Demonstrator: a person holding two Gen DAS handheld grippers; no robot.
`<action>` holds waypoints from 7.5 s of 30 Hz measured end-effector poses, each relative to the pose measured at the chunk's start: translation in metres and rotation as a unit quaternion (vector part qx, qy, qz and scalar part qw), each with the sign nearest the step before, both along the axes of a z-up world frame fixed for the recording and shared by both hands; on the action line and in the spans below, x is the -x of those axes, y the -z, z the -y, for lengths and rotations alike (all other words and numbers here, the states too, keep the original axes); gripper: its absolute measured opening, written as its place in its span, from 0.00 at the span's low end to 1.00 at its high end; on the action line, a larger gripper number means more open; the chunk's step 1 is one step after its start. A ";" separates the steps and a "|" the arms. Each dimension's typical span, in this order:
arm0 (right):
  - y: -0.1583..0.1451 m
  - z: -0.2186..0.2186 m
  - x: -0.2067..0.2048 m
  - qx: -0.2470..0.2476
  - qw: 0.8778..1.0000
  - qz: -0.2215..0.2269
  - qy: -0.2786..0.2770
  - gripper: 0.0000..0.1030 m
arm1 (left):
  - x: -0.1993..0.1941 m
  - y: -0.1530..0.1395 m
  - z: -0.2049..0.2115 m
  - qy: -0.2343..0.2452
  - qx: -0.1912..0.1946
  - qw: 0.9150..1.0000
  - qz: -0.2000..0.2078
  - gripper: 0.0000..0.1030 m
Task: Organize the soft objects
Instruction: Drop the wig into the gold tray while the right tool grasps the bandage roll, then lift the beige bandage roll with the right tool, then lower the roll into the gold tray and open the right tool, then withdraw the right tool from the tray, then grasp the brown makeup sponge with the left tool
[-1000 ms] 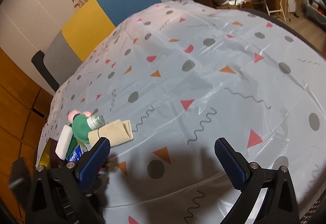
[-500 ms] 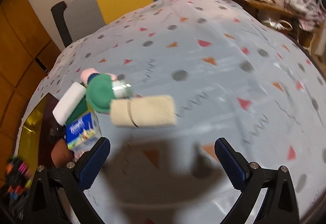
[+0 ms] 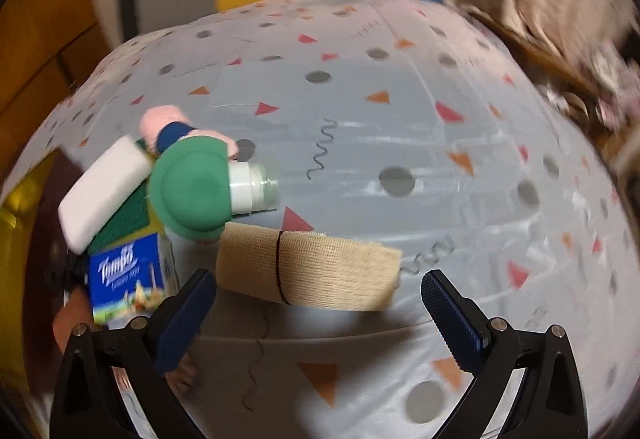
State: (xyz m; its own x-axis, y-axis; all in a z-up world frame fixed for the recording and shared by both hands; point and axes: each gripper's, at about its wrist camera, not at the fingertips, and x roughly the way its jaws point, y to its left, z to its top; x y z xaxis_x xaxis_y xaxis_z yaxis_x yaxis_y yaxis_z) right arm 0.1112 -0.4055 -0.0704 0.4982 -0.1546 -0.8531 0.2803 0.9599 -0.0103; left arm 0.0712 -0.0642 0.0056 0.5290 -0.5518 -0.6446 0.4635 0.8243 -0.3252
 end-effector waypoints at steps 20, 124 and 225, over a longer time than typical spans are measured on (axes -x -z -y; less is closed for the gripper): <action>0.034 -0.030 -0.025 0.118 0.972 -0.084 -0.184 0.50 | -0.106 0.023 -0.103 -0.163 0.028 0.979 -0.123 0.31; -0.025 -0.114 0.048 -0.037 0.995 0.013 -0.089 0.43 | 0.032 0.032 -0.087 -0.181 -0.101 0.978 -0.023 0.59; -0.032 -0.011 0.057 -0.001 0.995 0.091 -0.038 0.91 | -0.060 0.087 0.177 0.087 -0.292 0.951 -0.042 0.42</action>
